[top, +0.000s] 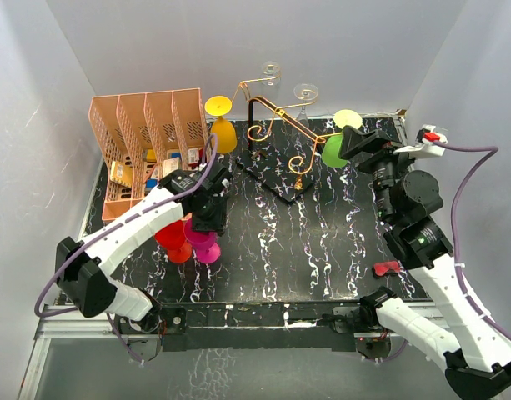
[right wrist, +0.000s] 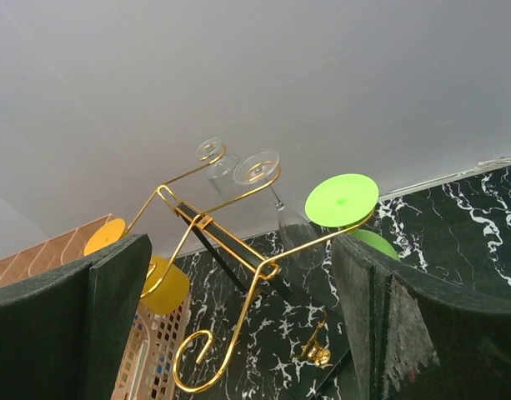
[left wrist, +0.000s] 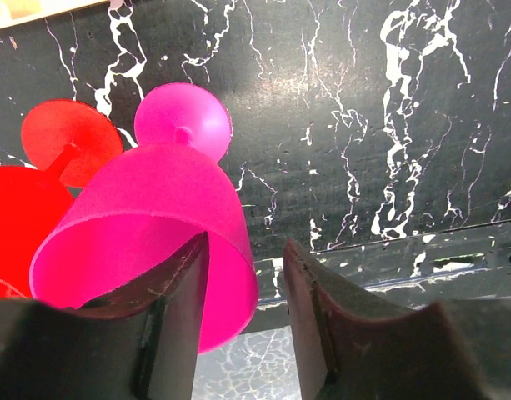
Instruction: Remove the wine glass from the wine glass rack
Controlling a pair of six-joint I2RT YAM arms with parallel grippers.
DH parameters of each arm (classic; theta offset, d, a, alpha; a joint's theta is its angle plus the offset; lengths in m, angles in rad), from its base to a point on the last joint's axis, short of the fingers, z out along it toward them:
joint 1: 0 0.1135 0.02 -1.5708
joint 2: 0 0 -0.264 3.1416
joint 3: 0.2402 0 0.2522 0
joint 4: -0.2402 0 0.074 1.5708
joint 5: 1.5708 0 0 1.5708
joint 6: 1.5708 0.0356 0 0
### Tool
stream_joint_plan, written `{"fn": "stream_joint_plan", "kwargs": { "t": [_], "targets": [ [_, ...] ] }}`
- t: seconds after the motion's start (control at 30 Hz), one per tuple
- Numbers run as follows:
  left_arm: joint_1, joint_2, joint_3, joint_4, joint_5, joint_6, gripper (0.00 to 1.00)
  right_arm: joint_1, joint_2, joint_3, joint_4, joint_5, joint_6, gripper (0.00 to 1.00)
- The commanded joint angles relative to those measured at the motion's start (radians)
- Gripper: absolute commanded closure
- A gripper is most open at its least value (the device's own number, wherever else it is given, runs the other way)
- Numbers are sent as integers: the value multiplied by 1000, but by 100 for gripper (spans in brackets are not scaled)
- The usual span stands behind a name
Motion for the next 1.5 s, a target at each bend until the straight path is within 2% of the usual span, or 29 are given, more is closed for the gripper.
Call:
{"fn": "stream_joint_plan", "kwargs": {
  "t": [0.0, 0.2, 0.4, 0.53, 0.6, 0.77, 0.93, 1.0, 1.2, 1.3, 1.37, 1.47],
  "targets": [
    [-4, -71, 50, -1, 9, 17, 56, -1, 10, 44, -13, -32, -7, 1],
    [-3, -181, 102, 47, 5, 41, 34, -2, 25, 74, -68, -88, -1, 1],
    [11, -289, 143, 186, -13, 68, 12, -1, 46, 109, -128, -128, 26, 1],
    [62, -310, 168, 290, 67, 75, 5, -1, 51, 137, -157, -145, 40, 1],
    [122, -287, 192, 318, 157, 70, 4, -1, 51, 150, -170, -149, 45, 1],
    [357, -221, 189, 452, 482, -25, 4, -1, 46, 156, -185, -148, 60, 1],
    [491, -151, 147, 649, 612, -195, 3, -1, 47, 146, -187, -155, 96, 1],
    [522, -116, 128, 739, 627, -254, 3, 0, 58, 145, -178, -170, 107, 1],
    [588, -1, 134, 852, 598, -393, 3, 0, 101, 170, -165, -205, 112, 1],
    [594, 35, 134, 905, 532, -446, 8, -2, 98, 164, -149, -211, 113, 1],
    [594, 66, 138, 941, 502, -470, 14, -2, 93, 159, -142, -206, 113, 1],
    [594, 125, 193, 921, 460, -462, 21, -1, 82, 149, -131, -189, 102, 1]
  ]
}}
